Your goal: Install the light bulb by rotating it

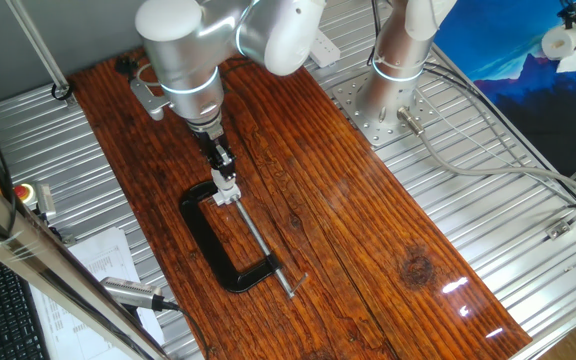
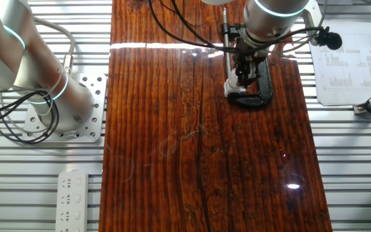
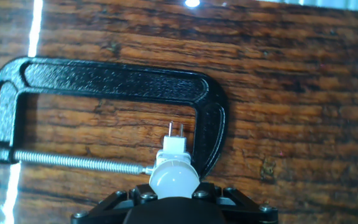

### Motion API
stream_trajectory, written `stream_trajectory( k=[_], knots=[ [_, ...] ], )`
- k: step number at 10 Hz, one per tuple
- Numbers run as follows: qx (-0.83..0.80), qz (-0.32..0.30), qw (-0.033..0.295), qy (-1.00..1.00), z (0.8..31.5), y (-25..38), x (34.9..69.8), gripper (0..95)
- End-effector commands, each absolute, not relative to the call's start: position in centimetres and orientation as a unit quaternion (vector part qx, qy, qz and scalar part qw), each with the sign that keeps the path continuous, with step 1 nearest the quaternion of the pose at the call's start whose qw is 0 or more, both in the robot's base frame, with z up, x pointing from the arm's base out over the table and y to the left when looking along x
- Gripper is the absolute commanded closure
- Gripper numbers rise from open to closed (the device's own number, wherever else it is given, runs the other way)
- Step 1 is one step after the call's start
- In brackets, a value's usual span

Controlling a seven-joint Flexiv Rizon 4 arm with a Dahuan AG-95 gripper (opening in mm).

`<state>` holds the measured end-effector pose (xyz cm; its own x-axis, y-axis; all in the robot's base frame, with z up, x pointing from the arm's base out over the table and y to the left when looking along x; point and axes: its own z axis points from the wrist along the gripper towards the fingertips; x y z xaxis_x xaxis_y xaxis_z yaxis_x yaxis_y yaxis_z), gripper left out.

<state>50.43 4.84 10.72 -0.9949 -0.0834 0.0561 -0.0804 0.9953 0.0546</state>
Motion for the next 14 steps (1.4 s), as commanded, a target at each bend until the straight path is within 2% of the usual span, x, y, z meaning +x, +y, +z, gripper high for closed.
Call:
stream_trajectory(
  k=[1,4,8,12,14],
  knots=[
    [0.033,-0.026,0.03,-0.999,10.8,4.8,50.4,76.0],
    [0.036,-0.025,0.03,-0.999,10.8,4.8,50.4,76.0],
    [0.103,-0.025,0.024,-0.994,10.8,4.9,50.4,0.0],
    [0.1,-0.023,0.024,-0.994,11.2,4.9,50.3,0.0],
    [0.168,-0.014,0.023,-0.985,12.2,5.0,50.3,0.0]
  ],
)
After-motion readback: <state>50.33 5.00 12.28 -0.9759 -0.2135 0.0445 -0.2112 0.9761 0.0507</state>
